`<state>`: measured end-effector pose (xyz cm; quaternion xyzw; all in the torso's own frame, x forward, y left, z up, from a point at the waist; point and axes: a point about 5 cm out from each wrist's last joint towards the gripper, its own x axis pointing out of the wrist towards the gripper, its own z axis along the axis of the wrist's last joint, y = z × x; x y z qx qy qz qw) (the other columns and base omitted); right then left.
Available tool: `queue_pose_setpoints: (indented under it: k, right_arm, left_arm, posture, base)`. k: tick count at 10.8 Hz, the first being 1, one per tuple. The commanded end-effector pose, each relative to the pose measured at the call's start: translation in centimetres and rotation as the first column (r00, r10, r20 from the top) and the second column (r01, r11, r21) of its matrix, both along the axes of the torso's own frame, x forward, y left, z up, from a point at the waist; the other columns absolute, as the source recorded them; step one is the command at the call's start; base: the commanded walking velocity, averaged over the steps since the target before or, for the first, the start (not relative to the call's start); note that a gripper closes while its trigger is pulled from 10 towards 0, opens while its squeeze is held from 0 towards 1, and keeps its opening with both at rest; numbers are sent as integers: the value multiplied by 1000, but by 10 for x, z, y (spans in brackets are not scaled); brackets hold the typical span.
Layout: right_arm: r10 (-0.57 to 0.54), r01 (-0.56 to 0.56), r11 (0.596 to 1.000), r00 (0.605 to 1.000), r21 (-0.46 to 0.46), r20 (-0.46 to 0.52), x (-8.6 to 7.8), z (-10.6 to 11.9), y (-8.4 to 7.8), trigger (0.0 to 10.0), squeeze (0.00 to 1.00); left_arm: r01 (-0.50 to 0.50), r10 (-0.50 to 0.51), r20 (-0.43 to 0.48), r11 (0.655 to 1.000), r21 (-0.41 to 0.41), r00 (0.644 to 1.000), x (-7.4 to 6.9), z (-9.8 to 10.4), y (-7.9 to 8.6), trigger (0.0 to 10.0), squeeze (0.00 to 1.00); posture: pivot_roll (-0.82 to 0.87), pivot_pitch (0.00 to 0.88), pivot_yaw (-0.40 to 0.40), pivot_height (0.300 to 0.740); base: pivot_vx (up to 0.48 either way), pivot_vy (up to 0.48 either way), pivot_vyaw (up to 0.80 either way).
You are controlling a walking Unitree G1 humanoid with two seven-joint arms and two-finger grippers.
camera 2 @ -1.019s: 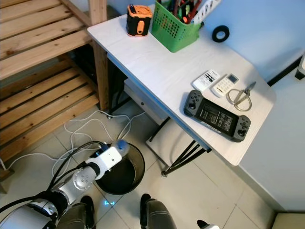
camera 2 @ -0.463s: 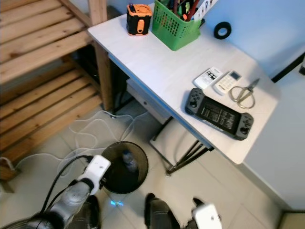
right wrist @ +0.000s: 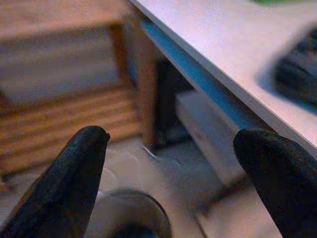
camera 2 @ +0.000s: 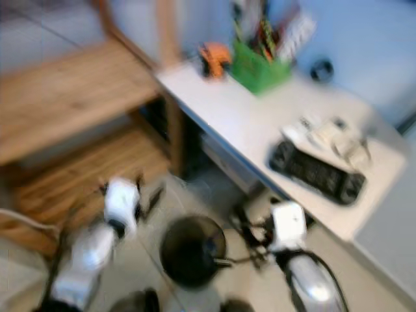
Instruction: Clean up the room
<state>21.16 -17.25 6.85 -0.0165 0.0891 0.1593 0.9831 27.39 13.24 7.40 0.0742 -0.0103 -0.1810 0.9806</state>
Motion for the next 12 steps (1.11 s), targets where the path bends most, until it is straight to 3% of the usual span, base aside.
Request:
queue_pose_setpoints:
  k: [1,3,4,5,6,9,11,12]
  right_arm:
    - [13,-13,1000,1000,20,-22,2,-7,0,10000,0]
    - [-17,17,1000,1000,25,-4,18,-3,-11,10000,0]
    - [-50,49,998,998,35,29,34,3,-16,10000,0]
    - [-104,99,992,992,73,68,42,12,-18,10000,0]
    - [-256,238,960,960,149,114,51,21,-27,10000,0]
    - [-329,317,943,936,106,122,36,13,-35,10000,0]
    - [-337,335,941,924,42,181,24,11,-35,10000,0]
    - [-292,299,954,932,-2,215,14,11,-27,10000,0]
  left_arm:
    - [-28,28,16,1000,-5,999,3,8,3,10000,0]
    - [-56,59,51,996,-66,997,8,30,-5,10000,0]
    - [-97,106,98,991,-88,990,19,48,-9,10000,0]
    - [-152,159,105,986,-68,982,18,50,0,10000,0]
    - [-259,256,164,966,-4,953,17,51,13,10000,0]
    - [-395,389,167,919,1,906,3,47,39,10000,0]
    - [-470,476,29,874,-122,879,0,42,40,10000,0]
    - [-469,480,36,869,-156,877,-2,52,34,10000,0]
  posture:
    - [-53,0,37,740]
    - [-30,0,25,740]
    - [-31,0,13,740]
    - [-38,0,6,740]
    - [-50,0,0,740]
    - [-60,0,-8,740]
    - [-72,0,-3,740]
    - [-70,0,-3,740]
  base:
    - [0,0,0]
    - [0,0,0]
    - [0,0,0]
    - [0,0,0]
    - [0,0,0]
    - [0,0,0]
    - [0,0,0]
    - [0,0,0]
